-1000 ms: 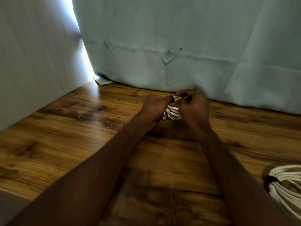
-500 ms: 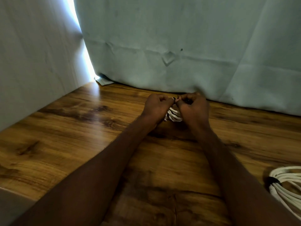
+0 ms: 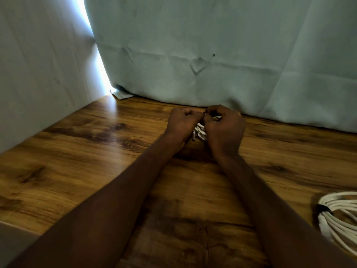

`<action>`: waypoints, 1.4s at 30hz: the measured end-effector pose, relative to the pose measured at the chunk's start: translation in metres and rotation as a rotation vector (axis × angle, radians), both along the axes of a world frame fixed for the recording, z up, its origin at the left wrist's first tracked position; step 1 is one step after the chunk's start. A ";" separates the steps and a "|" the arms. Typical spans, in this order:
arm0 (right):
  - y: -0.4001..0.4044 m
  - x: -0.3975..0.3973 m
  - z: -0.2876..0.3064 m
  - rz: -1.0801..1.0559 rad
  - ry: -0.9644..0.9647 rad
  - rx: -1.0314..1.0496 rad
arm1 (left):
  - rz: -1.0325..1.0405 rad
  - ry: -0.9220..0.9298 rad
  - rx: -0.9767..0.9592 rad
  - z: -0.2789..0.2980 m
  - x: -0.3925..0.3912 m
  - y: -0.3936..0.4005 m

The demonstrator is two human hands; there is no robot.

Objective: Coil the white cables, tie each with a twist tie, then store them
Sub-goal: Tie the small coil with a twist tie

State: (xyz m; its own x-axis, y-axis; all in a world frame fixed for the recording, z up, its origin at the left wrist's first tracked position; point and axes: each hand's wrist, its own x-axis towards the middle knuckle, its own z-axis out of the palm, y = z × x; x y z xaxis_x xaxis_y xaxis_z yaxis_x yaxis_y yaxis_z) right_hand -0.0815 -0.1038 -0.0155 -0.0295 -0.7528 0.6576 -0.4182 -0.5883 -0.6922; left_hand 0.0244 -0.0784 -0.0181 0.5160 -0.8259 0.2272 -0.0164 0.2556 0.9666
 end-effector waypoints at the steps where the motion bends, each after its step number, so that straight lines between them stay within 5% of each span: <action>1: 0.001 -0.001 0.001 0.000 -0.002 0.001 | 0.001 0.003 0.002 0.001 -0.001 0.001; 17: 0.013 -0.003 0.005 -0.098 0.060 0.026 | 0.049 0.002 0.030 -0.004 -0.006 -0.005; 23: 0.013 -0.004 0.007 -0.073 -0.079 0.115 | 0.096 0.037 0.019 -0.005 -0.005 -0.008; 42: 0.002 -0.007 0.009 -0.110 0.282 -0.045 | 0.075 -0.082 -0.032 -0.006 -0.009 -0.005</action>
State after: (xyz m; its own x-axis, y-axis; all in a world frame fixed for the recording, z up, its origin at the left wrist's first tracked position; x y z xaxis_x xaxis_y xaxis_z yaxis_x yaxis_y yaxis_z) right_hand -0.0883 -0.1016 -0.0068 0.0787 -0.7254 0.6838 -0.6530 -0.5558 -0.5144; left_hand 0.0154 -0.0833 -0.0238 0.5550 -0.7770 0.2970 -0.1157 0.2815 0.9526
